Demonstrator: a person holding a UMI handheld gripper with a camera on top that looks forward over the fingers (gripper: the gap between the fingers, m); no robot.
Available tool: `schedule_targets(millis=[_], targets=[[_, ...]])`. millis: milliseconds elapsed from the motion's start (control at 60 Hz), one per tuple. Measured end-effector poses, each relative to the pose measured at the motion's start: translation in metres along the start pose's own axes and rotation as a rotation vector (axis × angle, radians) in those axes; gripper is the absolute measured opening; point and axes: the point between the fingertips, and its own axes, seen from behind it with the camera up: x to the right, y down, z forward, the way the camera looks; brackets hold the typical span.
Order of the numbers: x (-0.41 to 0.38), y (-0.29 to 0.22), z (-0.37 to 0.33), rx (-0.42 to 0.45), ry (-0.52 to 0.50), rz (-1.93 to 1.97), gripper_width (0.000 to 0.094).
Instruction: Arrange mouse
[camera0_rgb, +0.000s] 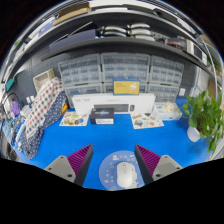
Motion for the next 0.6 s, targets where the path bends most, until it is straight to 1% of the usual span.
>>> schedule_targets(millis=[117,233,367,600], targets=[[-0.007,-0.020,-0.019,0.047,-0.004,-0.026,0.0850],[-0.015,-0.031,-0.030,0.072,-0.021,-0.027,0.0852],[-0.024,-0.032,-0.034,0.069,-0.040,-0.032,0.0848],[-0.028,-0.026,-0.034,0.063,-0.040,-0.044,0.0849]])
